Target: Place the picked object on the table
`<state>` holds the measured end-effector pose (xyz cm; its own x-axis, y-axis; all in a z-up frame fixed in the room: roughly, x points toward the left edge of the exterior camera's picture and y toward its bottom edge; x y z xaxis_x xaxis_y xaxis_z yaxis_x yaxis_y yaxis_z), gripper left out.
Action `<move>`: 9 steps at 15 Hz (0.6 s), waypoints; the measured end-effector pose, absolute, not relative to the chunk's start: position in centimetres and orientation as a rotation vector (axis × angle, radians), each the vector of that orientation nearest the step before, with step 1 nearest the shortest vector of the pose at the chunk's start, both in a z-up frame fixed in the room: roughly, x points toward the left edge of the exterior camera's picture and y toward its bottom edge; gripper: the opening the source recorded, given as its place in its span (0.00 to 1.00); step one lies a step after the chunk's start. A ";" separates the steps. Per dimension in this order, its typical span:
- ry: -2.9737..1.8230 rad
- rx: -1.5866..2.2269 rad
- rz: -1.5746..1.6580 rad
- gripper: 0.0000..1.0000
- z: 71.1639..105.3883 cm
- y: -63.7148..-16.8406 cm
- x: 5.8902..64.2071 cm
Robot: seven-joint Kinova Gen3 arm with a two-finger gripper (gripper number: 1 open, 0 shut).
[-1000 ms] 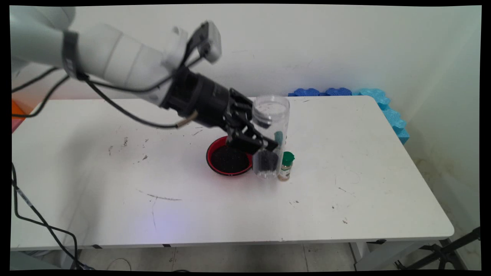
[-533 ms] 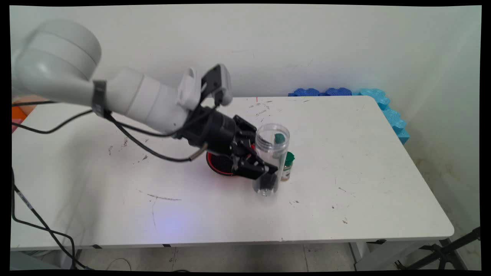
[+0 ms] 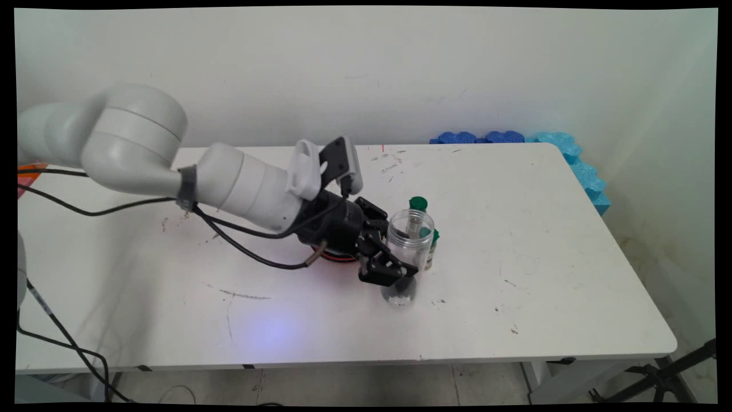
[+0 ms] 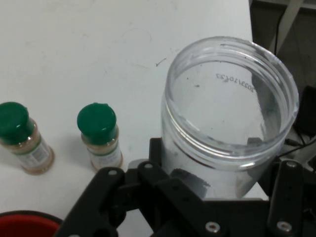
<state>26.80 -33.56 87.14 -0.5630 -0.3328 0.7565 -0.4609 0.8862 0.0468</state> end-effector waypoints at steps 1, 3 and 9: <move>-2.216 0.576 0.198 0.00 86.7 -33.7 26.6; -2.211 0.594 0.199 0.00 85.9 -33.8 26.3; -2.198 0.638 0.200 0.00 84.1 -34.1 25.7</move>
<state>25.74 -34.12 84.14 -0.5363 -0.3771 0.7551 -0.5074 0.8589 0.0686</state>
